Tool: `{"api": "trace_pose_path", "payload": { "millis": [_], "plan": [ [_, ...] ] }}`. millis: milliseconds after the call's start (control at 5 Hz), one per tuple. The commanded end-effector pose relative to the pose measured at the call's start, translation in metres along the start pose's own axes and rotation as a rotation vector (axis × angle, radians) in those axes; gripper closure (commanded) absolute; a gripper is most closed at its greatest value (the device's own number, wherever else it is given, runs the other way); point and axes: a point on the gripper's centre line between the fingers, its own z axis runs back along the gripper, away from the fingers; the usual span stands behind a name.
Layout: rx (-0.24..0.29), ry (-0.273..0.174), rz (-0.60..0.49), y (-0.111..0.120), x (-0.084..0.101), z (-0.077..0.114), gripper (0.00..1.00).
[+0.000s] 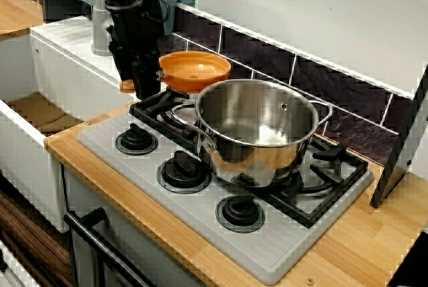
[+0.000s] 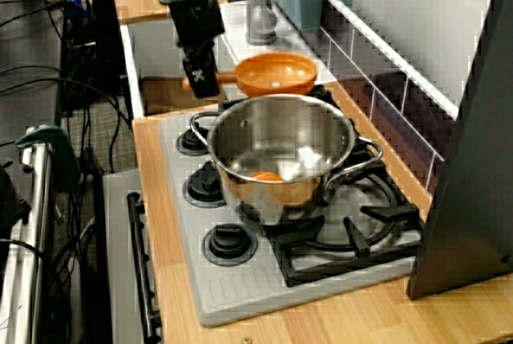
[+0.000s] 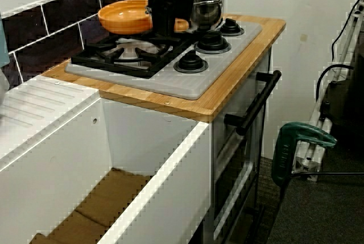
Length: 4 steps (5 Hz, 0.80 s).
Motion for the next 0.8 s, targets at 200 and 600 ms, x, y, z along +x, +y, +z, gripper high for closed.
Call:
{"api": "trace_pose_path", "payload": {
  "millis": [200,600],
  "plan": [
    [0.030,-0.139,-0.060,0.001,0.013,0.054,1.00],
    [0.134,-0.102,-0.135,-0.007,0.017,0.072,1.00]
  ]
}}
